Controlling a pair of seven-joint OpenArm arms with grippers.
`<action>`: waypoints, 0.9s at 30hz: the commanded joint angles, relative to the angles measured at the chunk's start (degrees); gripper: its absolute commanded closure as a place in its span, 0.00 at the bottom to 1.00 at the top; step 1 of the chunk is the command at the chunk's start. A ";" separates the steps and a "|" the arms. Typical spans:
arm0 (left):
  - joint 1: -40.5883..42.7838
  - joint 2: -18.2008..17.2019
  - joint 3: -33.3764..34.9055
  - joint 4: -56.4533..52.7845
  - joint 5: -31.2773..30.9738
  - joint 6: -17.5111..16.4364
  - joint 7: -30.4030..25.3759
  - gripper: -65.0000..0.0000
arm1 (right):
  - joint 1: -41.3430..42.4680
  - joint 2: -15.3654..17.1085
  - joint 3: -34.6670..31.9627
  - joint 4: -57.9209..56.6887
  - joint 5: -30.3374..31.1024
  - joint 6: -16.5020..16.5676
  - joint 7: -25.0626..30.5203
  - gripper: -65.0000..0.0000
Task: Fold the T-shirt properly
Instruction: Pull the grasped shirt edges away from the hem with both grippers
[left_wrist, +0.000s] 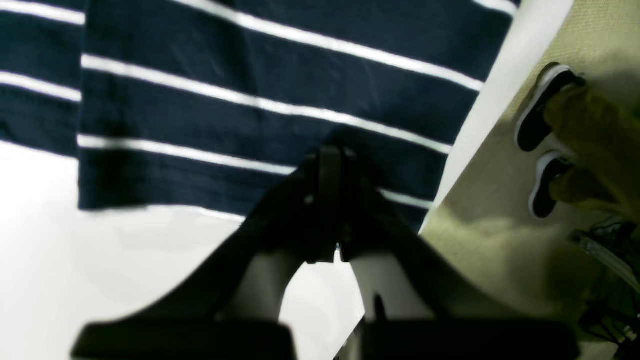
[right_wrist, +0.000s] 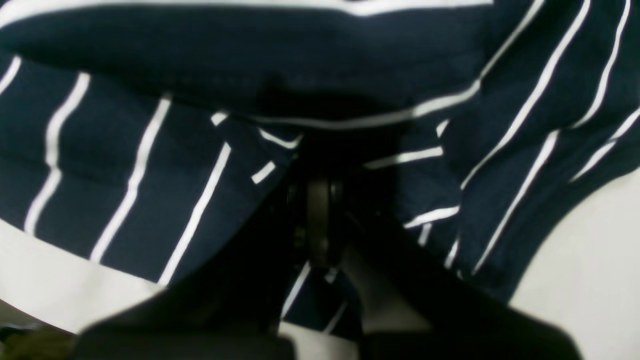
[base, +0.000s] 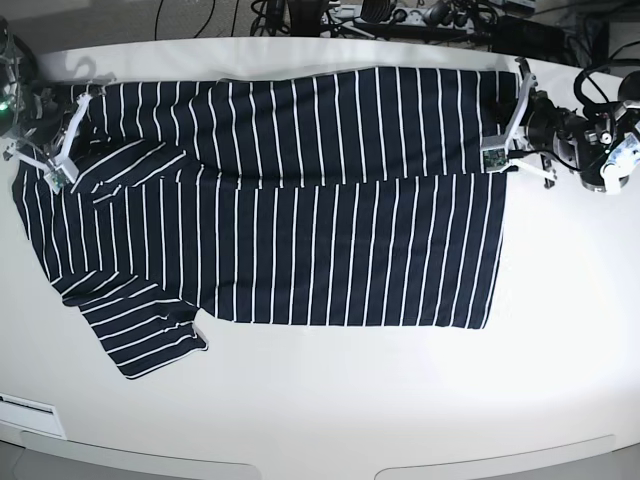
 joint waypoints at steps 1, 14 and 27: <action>-0.79 -1.51 -0.55 0.57 -0.57 -0.20 -0.15 1.00 | -3.39 -0.39 -1.86 -0.77 0.55 1.70 -10.84 1.00; 0.22 -3.45 -0.55 0.66 -2.43 -0.17 2.58 1.00 | -5.29 -0.24 -1.86 0.74 -5.25 -0.13 -11.82 1.00; 3.63 -4.81 -1.09 5.49 3.65 0.42 0.31 1.00 | -5.25 -0.24 -1.84 0.76 -9.27 -3.91 -8.96 1.00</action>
